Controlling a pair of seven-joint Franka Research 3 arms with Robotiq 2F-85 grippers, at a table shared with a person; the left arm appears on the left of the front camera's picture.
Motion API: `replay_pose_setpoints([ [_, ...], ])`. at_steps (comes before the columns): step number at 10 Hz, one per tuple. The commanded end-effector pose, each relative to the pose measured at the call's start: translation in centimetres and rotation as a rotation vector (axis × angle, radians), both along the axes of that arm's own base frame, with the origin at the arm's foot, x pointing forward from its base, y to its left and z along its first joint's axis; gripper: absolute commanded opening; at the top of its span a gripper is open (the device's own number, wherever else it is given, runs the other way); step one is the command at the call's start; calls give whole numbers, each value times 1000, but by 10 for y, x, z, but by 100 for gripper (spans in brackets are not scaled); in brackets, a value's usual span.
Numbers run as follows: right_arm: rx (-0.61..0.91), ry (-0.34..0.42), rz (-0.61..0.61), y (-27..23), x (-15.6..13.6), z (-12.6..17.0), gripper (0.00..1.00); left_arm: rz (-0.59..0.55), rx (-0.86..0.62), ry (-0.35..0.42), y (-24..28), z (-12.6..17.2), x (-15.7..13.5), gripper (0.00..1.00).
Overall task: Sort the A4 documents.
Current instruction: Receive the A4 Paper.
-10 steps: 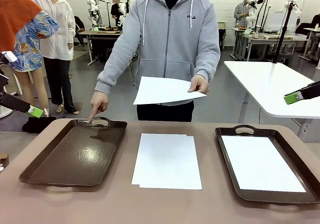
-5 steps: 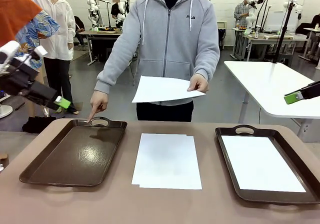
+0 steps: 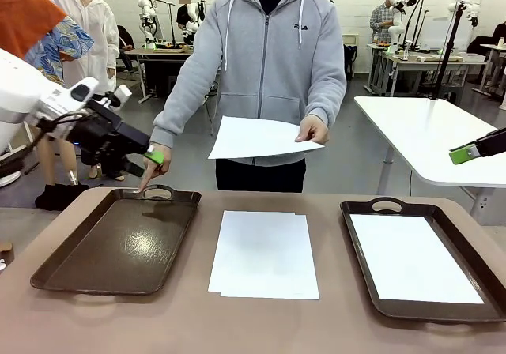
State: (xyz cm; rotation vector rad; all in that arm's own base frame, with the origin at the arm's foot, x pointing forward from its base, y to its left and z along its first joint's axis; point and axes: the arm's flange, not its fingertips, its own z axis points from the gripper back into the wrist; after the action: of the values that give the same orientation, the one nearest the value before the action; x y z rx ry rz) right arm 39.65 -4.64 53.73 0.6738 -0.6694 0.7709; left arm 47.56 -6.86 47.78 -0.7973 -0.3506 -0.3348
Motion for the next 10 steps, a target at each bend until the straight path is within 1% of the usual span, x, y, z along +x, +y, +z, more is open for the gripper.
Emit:
replay_pose_setpoints([
  [1,4,-1,-1,0,0,0,100,5,-115,75,-5,10,22,100],
  [3,4,-1,-1,0,0,0,100,13,-241,100,-6,13,30,100],
  [4,4,-1,-1,0,0,0,100,45,-307,116,-8,13,38,100],
  [5,4,-1,-1,0,0,0,100,38,-378,158,-14,8,44,100],
  [6,4,-1,-1,0,0,0,100,19,-436,200,-22,1,51,100],
  [7,4,-1,-1,0,0,0,100,-2,-478,225,-29,-1,56,100],
  [10,4,-1,-1,0,0,0,100,-70,-590,269,-53,0,61,100],
])
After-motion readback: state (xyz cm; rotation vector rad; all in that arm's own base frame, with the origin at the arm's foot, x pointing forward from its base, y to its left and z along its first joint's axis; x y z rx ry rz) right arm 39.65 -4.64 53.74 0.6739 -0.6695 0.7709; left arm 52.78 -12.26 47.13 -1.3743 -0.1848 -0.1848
